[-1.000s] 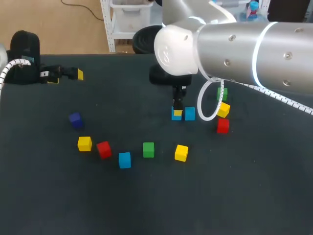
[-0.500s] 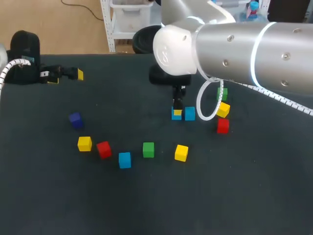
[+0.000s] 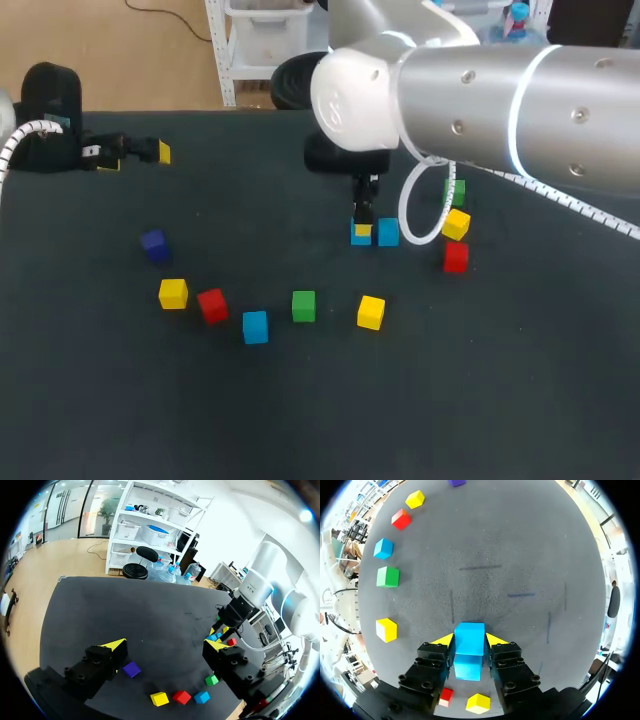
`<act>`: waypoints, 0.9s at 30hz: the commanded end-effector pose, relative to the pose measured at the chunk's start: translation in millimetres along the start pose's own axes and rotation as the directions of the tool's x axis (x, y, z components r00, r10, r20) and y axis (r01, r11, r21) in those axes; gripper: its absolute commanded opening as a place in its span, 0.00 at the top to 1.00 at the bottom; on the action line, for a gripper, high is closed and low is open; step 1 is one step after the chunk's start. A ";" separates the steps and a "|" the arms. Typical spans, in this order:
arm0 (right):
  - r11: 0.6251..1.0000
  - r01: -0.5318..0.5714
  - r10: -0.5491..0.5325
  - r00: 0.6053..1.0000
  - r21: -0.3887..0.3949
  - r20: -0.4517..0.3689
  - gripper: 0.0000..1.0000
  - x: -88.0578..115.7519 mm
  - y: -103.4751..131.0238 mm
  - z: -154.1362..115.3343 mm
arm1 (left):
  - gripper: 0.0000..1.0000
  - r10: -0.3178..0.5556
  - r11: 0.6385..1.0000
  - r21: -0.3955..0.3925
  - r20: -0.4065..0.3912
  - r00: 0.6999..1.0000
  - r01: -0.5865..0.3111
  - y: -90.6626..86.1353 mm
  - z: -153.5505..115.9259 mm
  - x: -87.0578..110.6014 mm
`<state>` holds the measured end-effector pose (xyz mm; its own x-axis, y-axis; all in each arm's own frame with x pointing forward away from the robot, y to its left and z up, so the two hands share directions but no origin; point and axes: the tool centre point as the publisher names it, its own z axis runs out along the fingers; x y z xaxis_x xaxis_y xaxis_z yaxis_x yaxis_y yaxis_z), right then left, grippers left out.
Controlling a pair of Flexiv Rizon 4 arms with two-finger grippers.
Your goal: Place the blue cubes, place green cubes on the blue cubes, place the yellow cubes on the green cubes, then place the red cubes on the yellow cubes, and place purple cube on the red cubes.
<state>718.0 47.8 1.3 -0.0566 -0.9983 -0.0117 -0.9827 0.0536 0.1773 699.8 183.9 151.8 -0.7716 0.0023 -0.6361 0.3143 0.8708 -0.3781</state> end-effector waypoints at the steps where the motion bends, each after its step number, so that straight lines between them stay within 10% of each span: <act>1: 1.000 0.000 0.000 1.000 -0.002 0.001 0.84 0.8 0.9 1.0 | 0.00 0.001 1.000 0.007 0.006 1.000 -0.001 1.3 0.0 1.2; 3: 1.000 -0.005 0.005 1.000 -0.004 0.001 0.61 1.0 1.1 1.1 | 0.00 0.001 1.000 0.007 0.006 1.000 -0.001 1.3 0.0 1.2; 4: 1.000 -0.007 0.007 1.000 -0.005 0.001 0.13 1.1 1.2 1.1 | 0.00 0.001 1.000 0.007 0.006 1.000 -0.001 1.3 0.0 1.2; 5: 1.000 -0.010 0.010 1.000 -0.011 0.001 0.00 1.2 1.2 1.1 | 0.00 0.001 1.000 0.007 0.006 1.000 -0.001 1.3 0.0 1.2; 27: 0.997 -0.044 0.034 0.987 0.064 0.155 0.00 5.0 29.3 -54.4 | 0.00 0.001 1.000 0.007 0.006 1.000 -0.001 1.3 0.0 1.2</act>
<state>722.4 58.6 45.2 -0.0998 -0.9902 -0.0981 -0.9808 0.0813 0.1775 699.8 183.9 151.8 -0.7716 0.0023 -0.6361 0.3143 0.8708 -0.3781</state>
